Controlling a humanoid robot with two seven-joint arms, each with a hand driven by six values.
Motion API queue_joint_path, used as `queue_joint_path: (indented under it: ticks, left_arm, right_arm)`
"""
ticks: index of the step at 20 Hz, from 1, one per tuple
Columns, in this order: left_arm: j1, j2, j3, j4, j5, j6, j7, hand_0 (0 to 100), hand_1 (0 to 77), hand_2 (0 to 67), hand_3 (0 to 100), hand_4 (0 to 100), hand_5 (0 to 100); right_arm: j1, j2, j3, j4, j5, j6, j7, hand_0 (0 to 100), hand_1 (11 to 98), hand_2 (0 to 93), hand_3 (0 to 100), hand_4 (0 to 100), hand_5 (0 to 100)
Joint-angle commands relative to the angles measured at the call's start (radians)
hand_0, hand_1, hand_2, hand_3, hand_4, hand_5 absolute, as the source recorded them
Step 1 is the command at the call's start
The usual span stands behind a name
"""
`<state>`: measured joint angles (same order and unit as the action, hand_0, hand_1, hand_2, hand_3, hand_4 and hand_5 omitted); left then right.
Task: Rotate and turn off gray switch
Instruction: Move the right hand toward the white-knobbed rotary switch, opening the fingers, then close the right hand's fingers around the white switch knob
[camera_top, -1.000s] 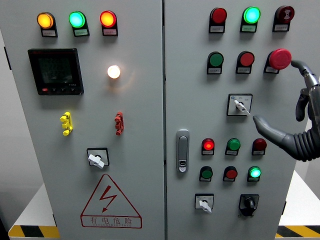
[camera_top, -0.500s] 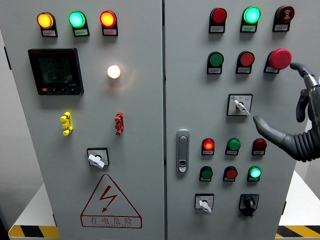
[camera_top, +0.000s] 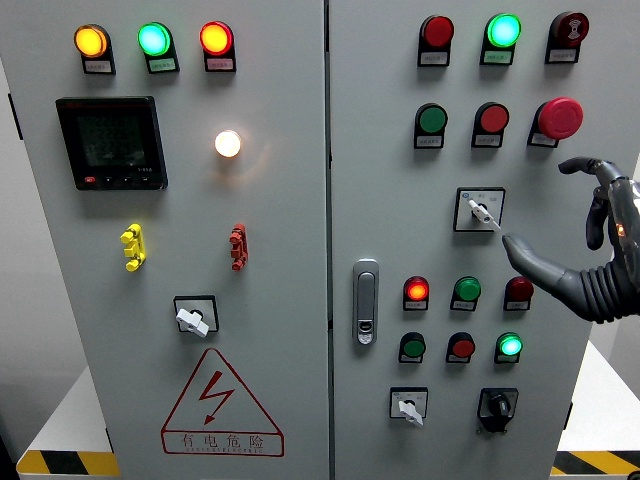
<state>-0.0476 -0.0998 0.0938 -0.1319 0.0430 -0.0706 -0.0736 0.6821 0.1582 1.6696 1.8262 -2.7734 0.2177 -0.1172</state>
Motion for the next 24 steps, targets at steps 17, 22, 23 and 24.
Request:
queue_joint_path:
  ticks: [17,22,23,24]
  left_arm:
    - [0.017,0.002,0.0,0.0,0.0,0.0,0.0,88,0.0,13.3,19,8,11]
    - [0.02,0.002,0.0,0.0,0.0,0.0,0.0,88,0.0,13.3,19,8,11]
    - [0.02,0.002,0.0,0.0,0.0,0.0,0.0,88,0.0,13.3,19,8,11]
    - [0.02,0.002,0.0,0.0,0.0,0.0,0.0,88,0.0,13.3,19,8,11]
  right_arm:
    - [0.066,-0.0002,-0.071,-0.182,0.014,-0.089,-0.076,0,35.8,58.6,96,100,100]
    - [0.088,-0.0002,-0.088,-0.203,0.014,-0.092,-0.084,0,35.2,60.4,96,100,100]
    - [0.088,-0.0002,-0.09,-0.203,0.014,-0.092,-0.088,0,35.1,60.7,96,100,100]
    - [0.089,-0.0002,-0.091,-0.205,0.014,-0.092,-0.088,0,35.1,60.9,96,100,100]
